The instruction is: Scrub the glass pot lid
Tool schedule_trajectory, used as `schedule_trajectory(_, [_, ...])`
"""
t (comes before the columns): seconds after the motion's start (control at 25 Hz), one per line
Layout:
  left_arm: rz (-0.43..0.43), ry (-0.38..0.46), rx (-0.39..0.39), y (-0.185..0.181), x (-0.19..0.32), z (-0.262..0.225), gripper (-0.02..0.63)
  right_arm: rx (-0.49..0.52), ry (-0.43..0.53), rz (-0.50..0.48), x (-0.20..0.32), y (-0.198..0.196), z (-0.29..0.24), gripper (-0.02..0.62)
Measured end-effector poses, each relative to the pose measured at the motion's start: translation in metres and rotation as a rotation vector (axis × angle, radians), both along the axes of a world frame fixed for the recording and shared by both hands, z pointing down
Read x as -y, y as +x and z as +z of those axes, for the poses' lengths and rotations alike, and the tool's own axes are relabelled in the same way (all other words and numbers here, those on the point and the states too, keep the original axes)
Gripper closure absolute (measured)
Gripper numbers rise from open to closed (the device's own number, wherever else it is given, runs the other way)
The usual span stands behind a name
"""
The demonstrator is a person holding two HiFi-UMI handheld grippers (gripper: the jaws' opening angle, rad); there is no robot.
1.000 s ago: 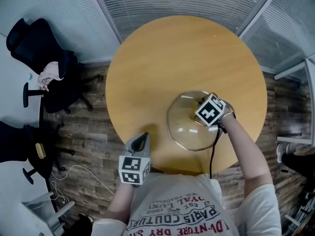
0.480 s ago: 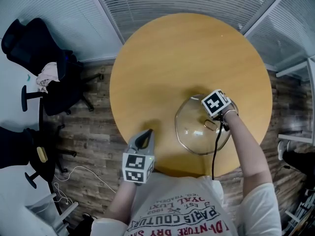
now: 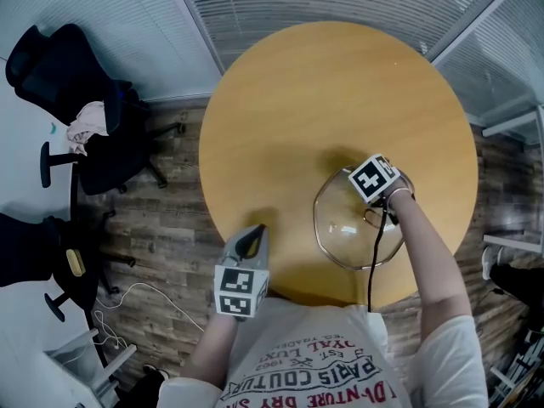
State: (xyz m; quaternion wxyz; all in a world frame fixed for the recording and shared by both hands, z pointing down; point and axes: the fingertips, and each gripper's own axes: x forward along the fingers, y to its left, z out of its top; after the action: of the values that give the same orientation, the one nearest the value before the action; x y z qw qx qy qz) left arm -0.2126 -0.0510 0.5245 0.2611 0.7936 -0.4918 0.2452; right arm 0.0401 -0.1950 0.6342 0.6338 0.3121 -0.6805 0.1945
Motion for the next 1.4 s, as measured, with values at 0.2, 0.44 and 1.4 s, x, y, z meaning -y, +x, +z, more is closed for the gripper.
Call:
schedule_trajectory(0.2, [-0.006, -0.003, -0.006, -0.004, -0.001, 0.001, 0.6, 0.005, -0.023, -0.064, -0.004, -0.022, 0.001, 0.52])
schedule_trajectory(0.44, [-0.015, -0.013, -0.004, -0.009, -0.001, 0.003, 0.598, 0.015, -0.019, -0.146, -0.006, -0.046, 0.0, 0.52])
schedule_trajectory(1.4, [-0.063, -0.011, -0.009, -0.014, -0.022, 0.002, 0.6, 0.091, -0.12, -0.434, -0.069, -0.105, -0.003, 0.52])
